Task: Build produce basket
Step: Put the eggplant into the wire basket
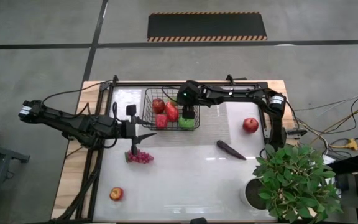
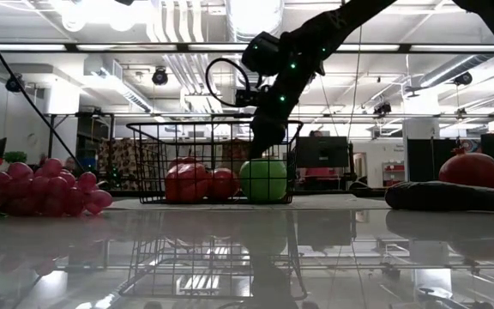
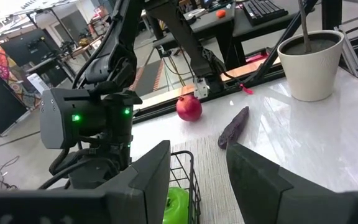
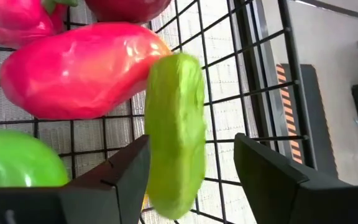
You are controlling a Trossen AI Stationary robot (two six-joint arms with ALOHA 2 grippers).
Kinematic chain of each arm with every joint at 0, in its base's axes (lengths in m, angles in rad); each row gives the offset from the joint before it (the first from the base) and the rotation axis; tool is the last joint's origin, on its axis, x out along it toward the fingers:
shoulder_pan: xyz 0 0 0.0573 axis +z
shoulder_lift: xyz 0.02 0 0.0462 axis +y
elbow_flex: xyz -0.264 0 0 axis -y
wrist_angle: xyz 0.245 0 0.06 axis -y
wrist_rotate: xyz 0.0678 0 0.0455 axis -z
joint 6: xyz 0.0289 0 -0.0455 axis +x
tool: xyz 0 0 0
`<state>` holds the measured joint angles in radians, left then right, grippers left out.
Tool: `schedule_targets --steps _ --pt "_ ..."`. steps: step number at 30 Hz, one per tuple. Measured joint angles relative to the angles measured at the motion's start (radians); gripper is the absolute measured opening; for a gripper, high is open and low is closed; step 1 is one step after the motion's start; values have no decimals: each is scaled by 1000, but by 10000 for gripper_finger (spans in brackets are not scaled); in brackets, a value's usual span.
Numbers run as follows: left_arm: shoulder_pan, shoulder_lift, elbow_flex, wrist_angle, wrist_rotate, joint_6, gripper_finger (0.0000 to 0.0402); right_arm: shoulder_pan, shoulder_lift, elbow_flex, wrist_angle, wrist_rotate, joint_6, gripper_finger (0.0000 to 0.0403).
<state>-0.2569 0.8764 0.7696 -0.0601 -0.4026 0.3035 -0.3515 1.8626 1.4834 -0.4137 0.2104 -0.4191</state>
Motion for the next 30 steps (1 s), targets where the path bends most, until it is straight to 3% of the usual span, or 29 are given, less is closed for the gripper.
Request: schedule_targets --steps 14,30 --pt "0 0 -4 0 0 0 140 34 -15 46 -3 2 12 198" --pt "0 0 -7 0 0 -3 140 231 -151 89 -152 -8 142 100"
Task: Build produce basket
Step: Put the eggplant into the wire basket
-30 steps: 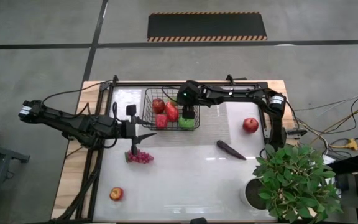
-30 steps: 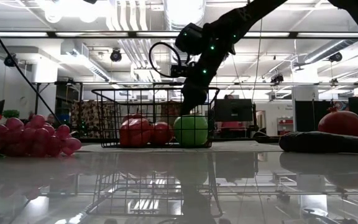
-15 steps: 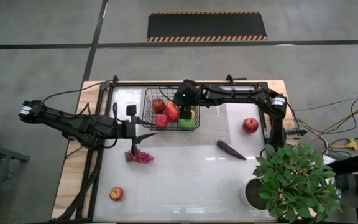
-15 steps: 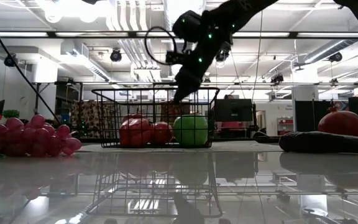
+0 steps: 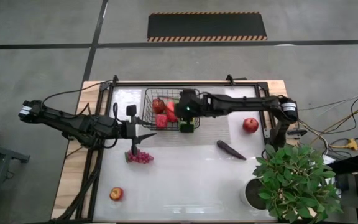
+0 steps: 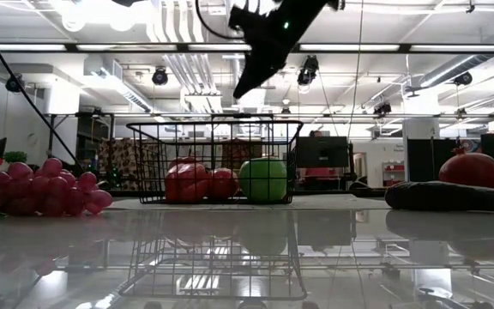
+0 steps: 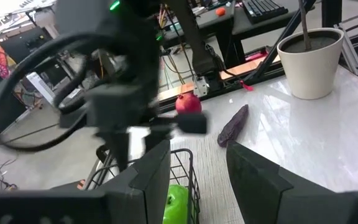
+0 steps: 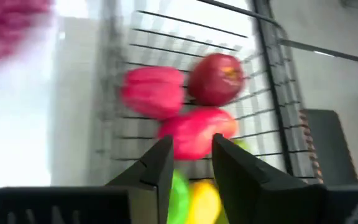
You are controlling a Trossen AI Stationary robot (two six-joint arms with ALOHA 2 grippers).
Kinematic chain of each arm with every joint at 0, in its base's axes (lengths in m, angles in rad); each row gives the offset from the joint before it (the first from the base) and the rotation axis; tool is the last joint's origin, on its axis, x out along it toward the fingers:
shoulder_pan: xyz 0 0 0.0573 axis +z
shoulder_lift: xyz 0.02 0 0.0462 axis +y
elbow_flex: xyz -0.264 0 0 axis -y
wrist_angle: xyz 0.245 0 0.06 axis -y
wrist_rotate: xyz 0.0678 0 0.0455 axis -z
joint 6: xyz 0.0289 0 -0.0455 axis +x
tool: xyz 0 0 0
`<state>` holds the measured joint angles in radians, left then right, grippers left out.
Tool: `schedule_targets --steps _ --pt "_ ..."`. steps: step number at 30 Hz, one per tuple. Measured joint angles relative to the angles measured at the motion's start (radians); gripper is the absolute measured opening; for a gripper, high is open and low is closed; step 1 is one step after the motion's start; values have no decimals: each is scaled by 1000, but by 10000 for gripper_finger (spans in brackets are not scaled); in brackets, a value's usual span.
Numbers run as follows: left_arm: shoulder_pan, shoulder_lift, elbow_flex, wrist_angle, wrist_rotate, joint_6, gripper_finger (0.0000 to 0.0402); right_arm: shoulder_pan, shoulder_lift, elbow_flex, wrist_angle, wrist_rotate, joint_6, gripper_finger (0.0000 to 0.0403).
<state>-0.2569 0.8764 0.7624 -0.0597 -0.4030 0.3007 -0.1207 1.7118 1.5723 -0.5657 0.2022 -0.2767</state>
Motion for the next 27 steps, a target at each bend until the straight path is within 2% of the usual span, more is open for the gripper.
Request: schedule_targets --steps 8,13,17,23,27 --pt "0 0 -4 0 0 -7 140 149 -52 -13 -125 -1 77 52" --pt "0 0 -11 0 0 -7 140 221 -59 -22 -214 -2 160 38" --pt "0 0 -13 2 0 -7 140 264 -59 -24 -296 -5 247 34" --pt "0 0 -15 2 0 -7 140 299 -59 -40 -410 -81 397 35" --pt "0 0 -17 6 0 -7 140 311 -59 -54 -466 -95 448 59"
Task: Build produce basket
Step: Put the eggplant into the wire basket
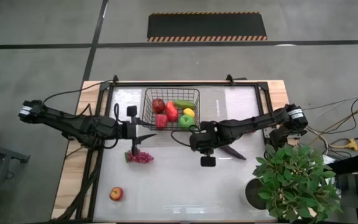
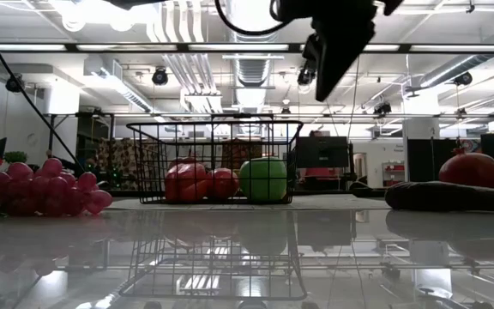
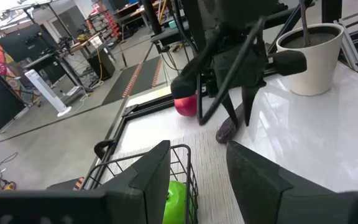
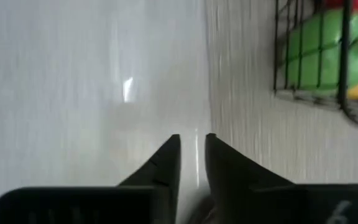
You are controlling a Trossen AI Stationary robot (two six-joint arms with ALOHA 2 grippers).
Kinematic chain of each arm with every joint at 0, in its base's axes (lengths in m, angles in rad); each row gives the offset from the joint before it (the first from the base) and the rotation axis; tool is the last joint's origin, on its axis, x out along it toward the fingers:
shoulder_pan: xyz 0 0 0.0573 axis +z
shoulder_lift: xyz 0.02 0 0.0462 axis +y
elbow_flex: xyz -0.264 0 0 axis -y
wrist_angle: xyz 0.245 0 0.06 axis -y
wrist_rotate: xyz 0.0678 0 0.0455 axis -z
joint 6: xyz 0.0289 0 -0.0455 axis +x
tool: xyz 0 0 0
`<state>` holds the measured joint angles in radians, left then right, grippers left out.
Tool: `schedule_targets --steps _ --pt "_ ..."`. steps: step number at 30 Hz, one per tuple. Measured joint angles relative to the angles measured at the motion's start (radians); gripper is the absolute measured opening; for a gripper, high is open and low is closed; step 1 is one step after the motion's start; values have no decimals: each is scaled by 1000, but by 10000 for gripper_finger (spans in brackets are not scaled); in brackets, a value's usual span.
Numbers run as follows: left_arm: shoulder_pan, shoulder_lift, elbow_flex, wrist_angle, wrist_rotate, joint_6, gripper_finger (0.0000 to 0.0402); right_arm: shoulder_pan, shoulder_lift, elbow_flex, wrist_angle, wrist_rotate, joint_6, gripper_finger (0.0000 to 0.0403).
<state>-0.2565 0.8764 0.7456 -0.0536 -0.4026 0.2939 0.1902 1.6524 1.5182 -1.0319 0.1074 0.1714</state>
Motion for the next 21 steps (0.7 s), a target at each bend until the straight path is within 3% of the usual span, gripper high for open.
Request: schedule_targets --steps 13,21 --pt "0 0 0 1 0 1 140 4 0 -153 -59 -3 169 252" --pt "0 0 0 1 0 1 140 0 -2 -288 -91 -3 291 314"
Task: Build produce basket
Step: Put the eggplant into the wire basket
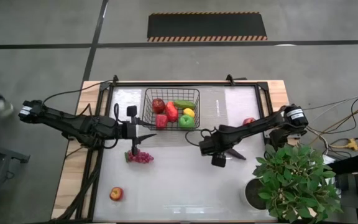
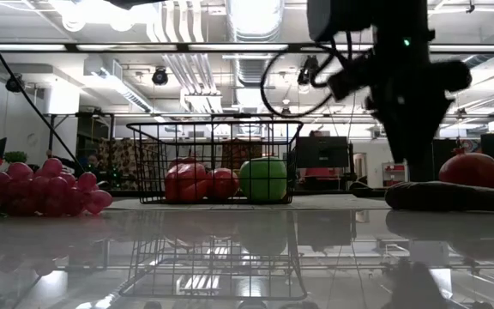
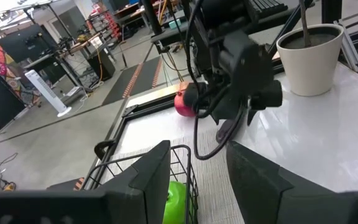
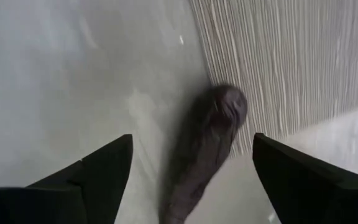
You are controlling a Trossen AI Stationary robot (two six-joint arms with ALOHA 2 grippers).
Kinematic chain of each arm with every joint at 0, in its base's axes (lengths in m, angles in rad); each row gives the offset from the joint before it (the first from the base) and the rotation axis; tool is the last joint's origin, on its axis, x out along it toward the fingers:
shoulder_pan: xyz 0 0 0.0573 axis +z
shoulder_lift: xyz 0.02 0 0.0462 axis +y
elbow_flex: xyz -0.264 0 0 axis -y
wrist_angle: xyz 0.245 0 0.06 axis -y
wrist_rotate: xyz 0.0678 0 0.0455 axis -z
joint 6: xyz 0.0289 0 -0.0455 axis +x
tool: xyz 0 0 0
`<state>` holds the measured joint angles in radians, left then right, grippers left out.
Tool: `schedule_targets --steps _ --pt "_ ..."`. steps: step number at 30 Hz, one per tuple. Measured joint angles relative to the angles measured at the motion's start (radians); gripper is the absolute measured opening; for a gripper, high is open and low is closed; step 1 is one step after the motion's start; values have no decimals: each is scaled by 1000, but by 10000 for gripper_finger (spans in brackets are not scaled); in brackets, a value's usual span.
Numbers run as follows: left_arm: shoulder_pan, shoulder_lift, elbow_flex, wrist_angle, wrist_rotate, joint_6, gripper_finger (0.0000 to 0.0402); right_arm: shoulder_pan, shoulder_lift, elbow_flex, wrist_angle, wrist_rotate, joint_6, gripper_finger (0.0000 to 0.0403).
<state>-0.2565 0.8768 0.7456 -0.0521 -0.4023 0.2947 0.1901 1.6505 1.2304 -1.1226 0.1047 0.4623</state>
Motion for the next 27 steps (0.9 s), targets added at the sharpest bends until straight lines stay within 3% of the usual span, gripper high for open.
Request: schedule_targets --steps 5,14,27 --pt "0 0 0 0 0 0 140 -11 0 -90 7 1 17 320" --pt "0 0 0 1 0 0 140 -19 0 -195 70 2 28 295" --pt "0 0 0 3 0 1 140 -19 0 -222 105 0 41 160"
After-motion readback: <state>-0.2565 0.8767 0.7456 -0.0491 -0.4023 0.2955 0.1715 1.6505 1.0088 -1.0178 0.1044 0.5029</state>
